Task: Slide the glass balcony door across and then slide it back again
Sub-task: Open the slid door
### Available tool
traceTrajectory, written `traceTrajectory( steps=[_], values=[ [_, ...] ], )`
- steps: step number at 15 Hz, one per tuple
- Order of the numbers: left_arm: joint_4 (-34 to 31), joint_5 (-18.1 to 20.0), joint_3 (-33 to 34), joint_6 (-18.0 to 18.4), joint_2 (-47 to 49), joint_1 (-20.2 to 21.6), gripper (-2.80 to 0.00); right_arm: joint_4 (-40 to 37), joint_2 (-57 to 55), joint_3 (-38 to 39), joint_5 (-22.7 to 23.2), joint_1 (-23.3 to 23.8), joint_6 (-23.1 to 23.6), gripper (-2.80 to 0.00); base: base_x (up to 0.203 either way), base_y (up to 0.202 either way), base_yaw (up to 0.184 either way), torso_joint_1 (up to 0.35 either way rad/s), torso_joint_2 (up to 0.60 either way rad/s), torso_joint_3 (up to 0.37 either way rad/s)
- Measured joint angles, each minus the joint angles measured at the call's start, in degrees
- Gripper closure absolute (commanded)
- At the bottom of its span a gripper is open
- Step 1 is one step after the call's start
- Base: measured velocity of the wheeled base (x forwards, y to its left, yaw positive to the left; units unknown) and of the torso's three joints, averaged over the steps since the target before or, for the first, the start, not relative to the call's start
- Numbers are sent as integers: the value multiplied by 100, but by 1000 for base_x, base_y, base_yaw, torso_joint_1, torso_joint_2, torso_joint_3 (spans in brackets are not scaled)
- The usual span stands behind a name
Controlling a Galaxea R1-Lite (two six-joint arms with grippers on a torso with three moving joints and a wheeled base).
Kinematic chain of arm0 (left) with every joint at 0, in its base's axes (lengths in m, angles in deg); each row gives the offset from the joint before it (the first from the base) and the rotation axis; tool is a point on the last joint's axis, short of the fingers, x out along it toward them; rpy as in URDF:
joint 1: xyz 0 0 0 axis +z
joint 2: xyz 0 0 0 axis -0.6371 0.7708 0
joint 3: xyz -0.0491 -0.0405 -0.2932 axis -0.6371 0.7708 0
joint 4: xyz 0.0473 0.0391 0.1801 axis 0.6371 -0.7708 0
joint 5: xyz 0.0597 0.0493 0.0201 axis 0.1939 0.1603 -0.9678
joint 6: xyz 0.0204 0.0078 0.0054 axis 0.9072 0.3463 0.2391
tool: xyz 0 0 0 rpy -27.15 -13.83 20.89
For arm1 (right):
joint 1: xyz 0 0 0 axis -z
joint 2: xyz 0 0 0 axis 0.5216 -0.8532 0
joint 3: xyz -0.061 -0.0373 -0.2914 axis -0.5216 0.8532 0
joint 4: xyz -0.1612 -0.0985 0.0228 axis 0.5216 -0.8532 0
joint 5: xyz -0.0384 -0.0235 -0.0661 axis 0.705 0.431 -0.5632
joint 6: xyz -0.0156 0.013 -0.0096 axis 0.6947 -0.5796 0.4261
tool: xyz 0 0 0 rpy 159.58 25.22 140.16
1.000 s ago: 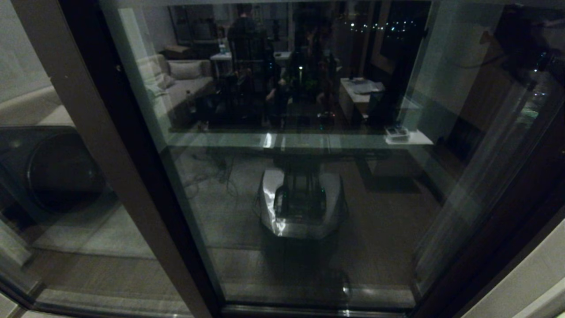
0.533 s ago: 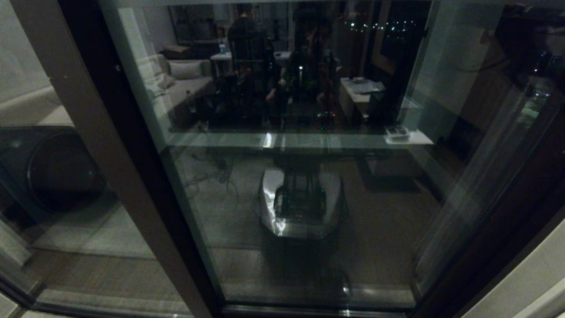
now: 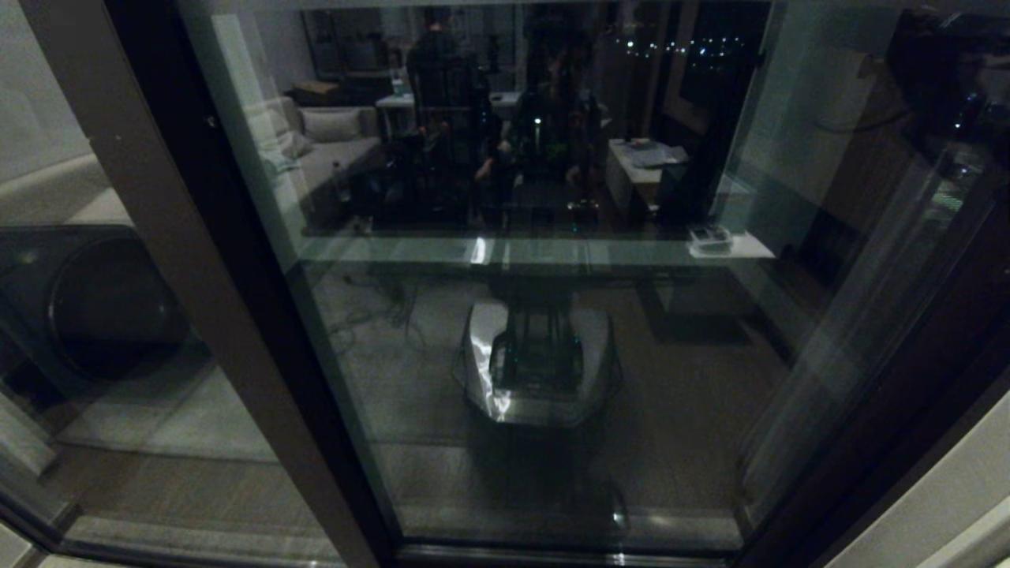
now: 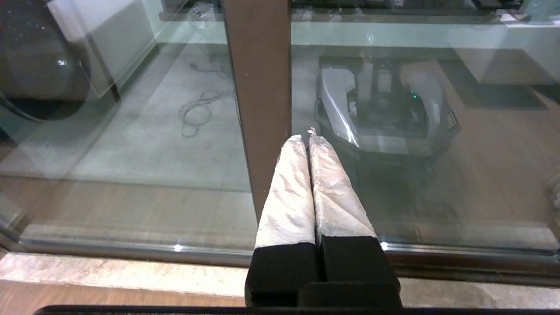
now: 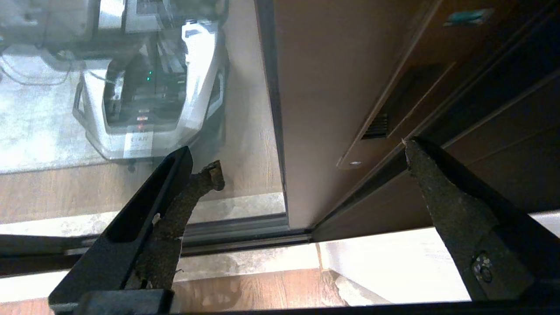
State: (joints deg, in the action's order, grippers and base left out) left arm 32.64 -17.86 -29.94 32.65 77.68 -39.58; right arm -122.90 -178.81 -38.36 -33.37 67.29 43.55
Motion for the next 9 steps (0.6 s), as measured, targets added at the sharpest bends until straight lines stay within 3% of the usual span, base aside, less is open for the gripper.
traceTrajectory(
  steps=[9],
  values=[
    [0, -2, 0, 0, 0, 0, 0, 74, -49, 0, 153, -46, -38, -280, 0, 0, 0, 0, 0, 0]
  ],
)
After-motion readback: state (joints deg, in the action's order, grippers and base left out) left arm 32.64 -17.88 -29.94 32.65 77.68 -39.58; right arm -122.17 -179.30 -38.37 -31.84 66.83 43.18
